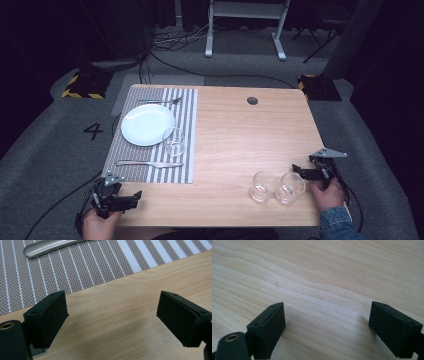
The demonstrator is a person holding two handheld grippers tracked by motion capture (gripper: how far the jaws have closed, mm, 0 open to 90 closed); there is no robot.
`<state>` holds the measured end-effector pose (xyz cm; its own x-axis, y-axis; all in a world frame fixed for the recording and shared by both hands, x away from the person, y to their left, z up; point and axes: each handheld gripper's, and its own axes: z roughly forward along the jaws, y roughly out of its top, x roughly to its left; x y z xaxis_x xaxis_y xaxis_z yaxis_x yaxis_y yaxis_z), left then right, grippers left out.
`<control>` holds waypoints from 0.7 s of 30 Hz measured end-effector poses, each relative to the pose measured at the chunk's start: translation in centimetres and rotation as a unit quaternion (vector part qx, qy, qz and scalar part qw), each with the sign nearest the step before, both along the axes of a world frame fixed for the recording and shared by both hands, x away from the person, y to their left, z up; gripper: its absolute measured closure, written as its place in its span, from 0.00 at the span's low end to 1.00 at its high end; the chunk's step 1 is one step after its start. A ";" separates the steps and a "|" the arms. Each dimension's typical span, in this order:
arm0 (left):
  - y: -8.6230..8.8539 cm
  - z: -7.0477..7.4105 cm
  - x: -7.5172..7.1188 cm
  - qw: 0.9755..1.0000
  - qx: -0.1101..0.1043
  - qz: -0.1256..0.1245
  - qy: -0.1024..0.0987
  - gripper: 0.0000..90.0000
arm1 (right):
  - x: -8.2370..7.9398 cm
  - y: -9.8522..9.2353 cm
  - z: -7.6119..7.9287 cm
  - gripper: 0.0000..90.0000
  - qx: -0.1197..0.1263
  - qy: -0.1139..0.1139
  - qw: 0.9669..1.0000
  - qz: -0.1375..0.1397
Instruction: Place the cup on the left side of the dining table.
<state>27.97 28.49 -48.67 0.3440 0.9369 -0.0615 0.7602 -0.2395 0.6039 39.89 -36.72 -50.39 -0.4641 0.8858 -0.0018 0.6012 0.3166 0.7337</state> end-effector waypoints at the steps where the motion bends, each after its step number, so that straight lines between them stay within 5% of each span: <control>1: -0.1 -0.2 0.1 1.000 0.004 0.000 -0.002 0.12 | 0.0 0.0 0.0 0.15 0.000 0.000 1.000 0.000; 8: 0.1 -1.3 0.2 1.000 0.006 -0.003 -0.022 0.11 | 0.0 0.0 0.0 0.15 0.000 0.000 1.000 0.000; 12: 0.5 -2.3 0.0 0.998 -0.006 -0.006 -0.061 0.03 | 0.0 0.0 0.0 0.15 0.000 0.000 1.000 0.000; 21: 0.7 -2.4 -0.2 0.998 -0.011 -0.011 -0.062 0.00 | 0.0 0.0 0.0 0.15 0.000 0.000 1.000 0.000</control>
